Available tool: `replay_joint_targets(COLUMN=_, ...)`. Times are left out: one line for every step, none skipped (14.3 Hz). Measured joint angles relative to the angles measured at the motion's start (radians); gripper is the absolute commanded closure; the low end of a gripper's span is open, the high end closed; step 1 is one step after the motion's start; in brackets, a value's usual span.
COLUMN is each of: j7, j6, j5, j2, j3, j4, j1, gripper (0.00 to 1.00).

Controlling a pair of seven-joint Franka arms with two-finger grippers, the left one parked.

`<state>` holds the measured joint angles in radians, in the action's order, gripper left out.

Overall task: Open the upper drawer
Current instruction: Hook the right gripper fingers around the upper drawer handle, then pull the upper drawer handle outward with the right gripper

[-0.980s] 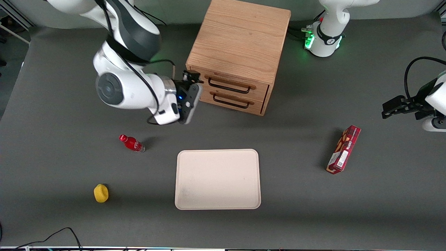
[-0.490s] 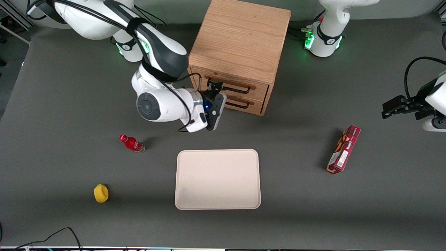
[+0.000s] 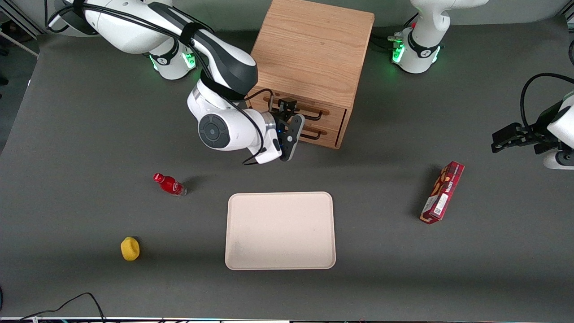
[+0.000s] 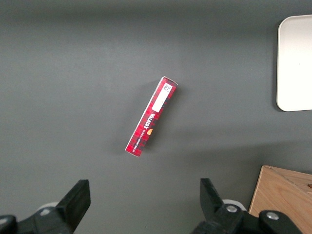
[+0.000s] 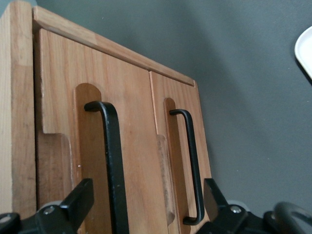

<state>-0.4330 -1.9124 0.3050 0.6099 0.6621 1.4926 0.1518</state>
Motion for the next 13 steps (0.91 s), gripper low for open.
replay_joint_targets(j7=0.000, j6=-0.014, j5=-0.005, j2=0.000, j3=0.001, j4=0.012, j1=0.002, gripper=0.00)
replay_joint_targets(j7=0.000, j6=-0.017, j5=-0.014, j2=0.001, j3=0.001, j4=0.019, j1=0.002, gripper=0.00)
replay_joint_targets(j7=0.000, j6=-0.020, j5=-0.021, j2=0.002, j3=0.001, j4=0.025, j1=0.002, gripper=0.00)
replay_joint_targets(j7=0.000, j6=-0.028, j5=-0.027, j2=0.004, j3=0.001, j4=0.028, j1=0.003, gripper=0.00)
replay_joint_targets(j7=0.000, j6=-0.035, j5=-0.036, j2=0.008, j3=0.001, j4=0.029, j1=0.003, gripper=0.00)
replay_joint_targets(j7=0.000, j6=-0.036, j5=-0.041, j2=0.010, j3=0.002, j4=0.028, j1=0.003, gripper=0.00)
replay_joint_targets(j7=0.000, j6=-0.036, j5=-0.045, j2=0.010, j3=0.003, j4=0.027, j1=0.003, gripper=0.00)
replay_joint_targets(j7=0.001, j6=-0.036, j5=-0.051, j2=0.010, j3=0.004, j4=0.025, j1=0.002, gripper=0.00)
replay_joint_targets(j7=0.001, j6=-0.036, j5=-0.058, j2=0.011, j3=0.004, j4=0.022, j1=0.001, gripper=0.00)
replay_joint_targets(j7=0.003, j6=-0.036, j5=-0.069, j2=0.013, j3=0.004, j4=0.016, j1=0.000, gripper=0.00)
replay_joint_targets(j7=0.007, j6=-0.040, j5=-0.087, j2=0.019, j3=0.002, j4=0.002, j1=-0.003, gripper=0.00)
replay_joint_targets(j7=0.007, j6=-0.046, j5=-0.103, j2=0.028, j3=-0.003, j4=-0.016, j1=-0.009, gripper=0.00)
replay_joint_targets(j7=0.007, j6=-0.048, j5=-0.113, j2=0.037, j3=-0.008, j4=-0.030, j1=-0.018, gripper=0.00)
